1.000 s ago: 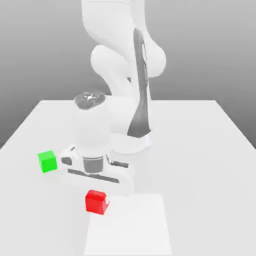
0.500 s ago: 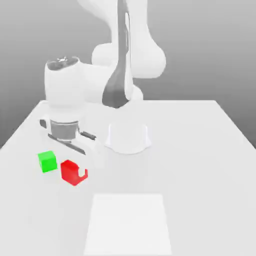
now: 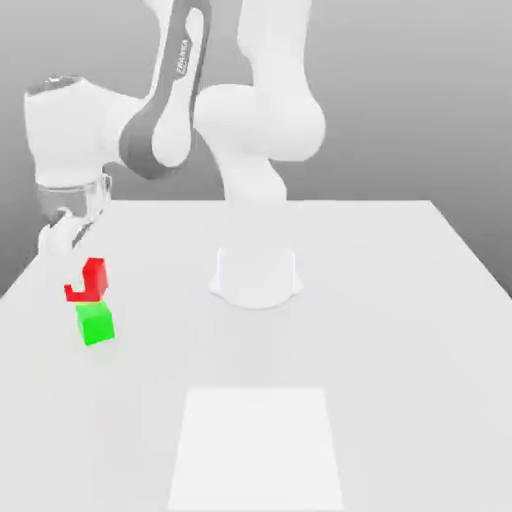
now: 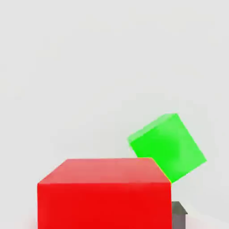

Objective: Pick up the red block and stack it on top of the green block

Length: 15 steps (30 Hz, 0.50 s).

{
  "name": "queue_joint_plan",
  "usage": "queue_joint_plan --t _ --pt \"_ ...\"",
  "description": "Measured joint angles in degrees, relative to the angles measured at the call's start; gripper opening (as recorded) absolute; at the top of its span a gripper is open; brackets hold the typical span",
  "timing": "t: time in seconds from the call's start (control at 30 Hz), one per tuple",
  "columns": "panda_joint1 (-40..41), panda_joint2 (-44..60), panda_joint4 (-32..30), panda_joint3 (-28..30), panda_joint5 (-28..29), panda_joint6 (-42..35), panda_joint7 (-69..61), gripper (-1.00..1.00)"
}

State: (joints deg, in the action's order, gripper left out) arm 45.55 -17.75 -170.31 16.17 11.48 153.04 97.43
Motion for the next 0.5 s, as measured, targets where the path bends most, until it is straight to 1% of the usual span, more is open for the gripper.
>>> queue_joint_plan --t 0.07,0.13,0.4,0.43,0.5 --pt "2.13 -0.03 -0.47 0.59 -0.46 0.32 2.30 -1.00" --pt "1.54 2.05 -0.42 1.39 -1.85 2.27 2.05 -1.00" --pt "-2.47 14.45 -0.12 3.50 -9.32 14.24 -2.78 -1.00" --pt "-2.69 16.09 -0.14 3.38 -10.36 15.87 -3.47 1.00" --pt "-2.71 16.09 -0.14 3.38 -10.36 15.87 -3.47 1.00"
